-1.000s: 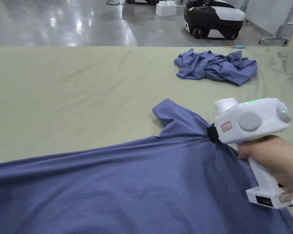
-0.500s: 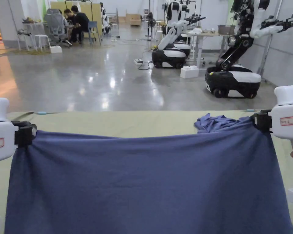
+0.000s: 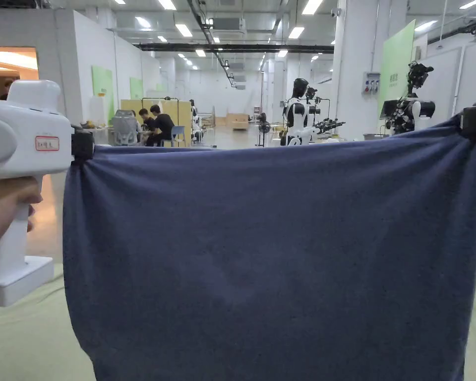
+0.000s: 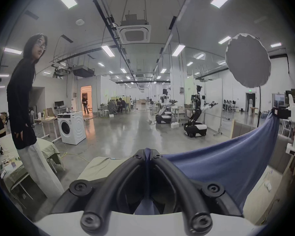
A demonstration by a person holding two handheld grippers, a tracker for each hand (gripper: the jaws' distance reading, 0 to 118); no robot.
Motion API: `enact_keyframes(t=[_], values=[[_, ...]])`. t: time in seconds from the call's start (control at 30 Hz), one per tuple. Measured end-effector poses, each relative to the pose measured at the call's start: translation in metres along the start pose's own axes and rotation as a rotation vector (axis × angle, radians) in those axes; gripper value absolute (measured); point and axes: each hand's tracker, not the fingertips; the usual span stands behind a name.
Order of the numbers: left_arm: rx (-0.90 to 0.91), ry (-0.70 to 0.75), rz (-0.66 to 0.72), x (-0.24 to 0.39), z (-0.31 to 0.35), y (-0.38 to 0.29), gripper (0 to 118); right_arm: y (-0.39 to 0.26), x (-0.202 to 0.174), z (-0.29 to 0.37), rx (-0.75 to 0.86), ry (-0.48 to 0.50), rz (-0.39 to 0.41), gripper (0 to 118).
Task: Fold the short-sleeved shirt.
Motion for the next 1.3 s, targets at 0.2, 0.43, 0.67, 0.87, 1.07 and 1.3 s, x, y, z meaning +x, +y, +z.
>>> enact_keyframes(t=[0.2, 0.43, 0.67, 0.87, 1.07, 1.3], values=[[0.032, 0.061, 0.042, -0.004, -0.058, 0.031, 3, 0.031, -0.008, -0.059, 0.067, -0.016, 0.033, 5], [0.071, 0.14, 0.004, 0.001, -0.132, 0.041, 3, 0.027, -0.016, -0.136, 0.094, -0.012, -0.063, 5], [0.099, 0.153, 0.028, -0.004, -0.181, 0.005, 3, -0.013, -0.021, -0.196, 0.077, -0.007, -0.033, 5], [0.055, 0.146, -0.045, 0.001, -0.195, -0.073, 3, -0.087, -0.025, -0.2, 0.053, 0.014, -0.031, 5], [-0.034, 0.115, -0.017, 0.012, -0.18, -0.188, 3, -0.198, -0.023, -0.183, -0.058, 0.028, 0.019, 5], [-0.146, 0.054, -0.087, 0.032, -0.116, -0.287, 3, -0.307, -0.012, -0.112, -0.134, 0.059, 0.024, 5]])
